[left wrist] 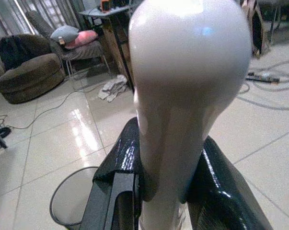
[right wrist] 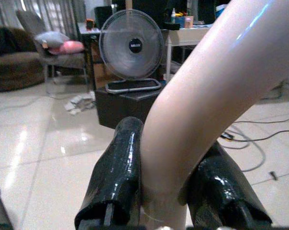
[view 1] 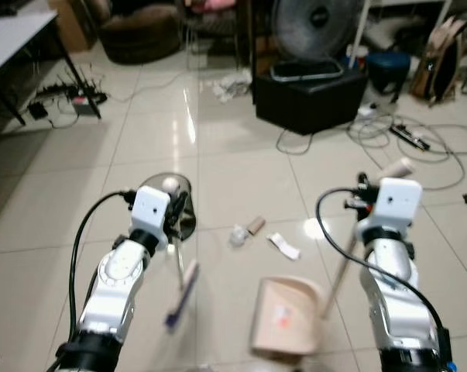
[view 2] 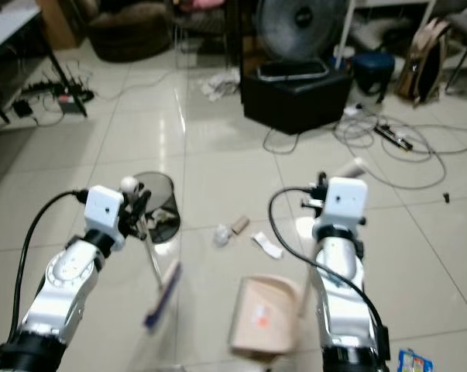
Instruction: Sweep floor
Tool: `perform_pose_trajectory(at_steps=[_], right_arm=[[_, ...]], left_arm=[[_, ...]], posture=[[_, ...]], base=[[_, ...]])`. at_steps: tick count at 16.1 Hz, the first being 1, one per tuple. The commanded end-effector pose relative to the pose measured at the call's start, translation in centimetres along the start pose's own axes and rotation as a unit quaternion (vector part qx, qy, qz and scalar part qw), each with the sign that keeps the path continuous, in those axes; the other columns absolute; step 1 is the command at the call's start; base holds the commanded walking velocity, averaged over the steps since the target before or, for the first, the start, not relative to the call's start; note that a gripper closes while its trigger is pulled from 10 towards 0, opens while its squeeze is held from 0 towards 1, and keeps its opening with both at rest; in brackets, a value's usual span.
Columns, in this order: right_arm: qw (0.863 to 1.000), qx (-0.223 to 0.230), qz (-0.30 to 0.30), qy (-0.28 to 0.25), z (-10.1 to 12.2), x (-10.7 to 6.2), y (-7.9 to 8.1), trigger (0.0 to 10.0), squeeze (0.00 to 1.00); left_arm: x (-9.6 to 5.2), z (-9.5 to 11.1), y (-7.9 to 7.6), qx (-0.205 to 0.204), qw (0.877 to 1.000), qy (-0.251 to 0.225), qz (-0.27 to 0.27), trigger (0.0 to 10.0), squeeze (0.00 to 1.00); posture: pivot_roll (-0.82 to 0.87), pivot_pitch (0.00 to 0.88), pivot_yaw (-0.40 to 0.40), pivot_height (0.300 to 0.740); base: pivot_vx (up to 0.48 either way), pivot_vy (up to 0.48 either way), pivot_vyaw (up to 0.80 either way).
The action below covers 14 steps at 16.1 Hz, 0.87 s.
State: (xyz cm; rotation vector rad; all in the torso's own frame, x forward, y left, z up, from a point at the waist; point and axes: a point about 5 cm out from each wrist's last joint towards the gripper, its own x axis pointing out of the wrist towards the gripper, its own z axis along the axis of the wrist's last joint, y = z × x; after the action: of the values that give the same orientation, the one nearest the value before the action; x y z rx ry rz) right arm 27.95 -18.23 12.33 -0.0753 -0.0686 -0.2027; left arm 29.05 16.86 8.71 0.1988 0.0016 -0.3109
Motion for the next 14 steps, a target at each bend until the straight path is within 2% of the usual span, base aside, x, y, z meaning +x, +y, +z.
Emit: perform_pose_trajectory(at_steps=[1,10,14], right_arm=[[1.0,-0.002,0.001,-0.009,0.52,0.19,-0.14,10.0,0.0],[1.0,-0.004,-0.001,0.0,0.28,0.09,-0.44,10.0,0.0],[1.0,0.009,-0.012,0.006,0.11,-0.19,-0.63,10.0,0.0]], left_arm=[[0.12,0.58,0.21,0.008,1.0,-0.014,0.005,10.0,0.0],[-0.09,0.48,0.16,0.01,1.0,-0.012,0.002,10.0,0.0],[-0.48,0.29,0.51,0.012,1.0,-0.008,0.003,10.0,0.0]], posture=[[-0.02,0.03,0.122,0.74],[-0.02,0.045,0.119,0.74],[-0.01,0.049,0.117,0.74]], base=[[0.0,-0.386,0.0],[0.0,-0.387,0.0],[0.0,-0.384,-0.8]])
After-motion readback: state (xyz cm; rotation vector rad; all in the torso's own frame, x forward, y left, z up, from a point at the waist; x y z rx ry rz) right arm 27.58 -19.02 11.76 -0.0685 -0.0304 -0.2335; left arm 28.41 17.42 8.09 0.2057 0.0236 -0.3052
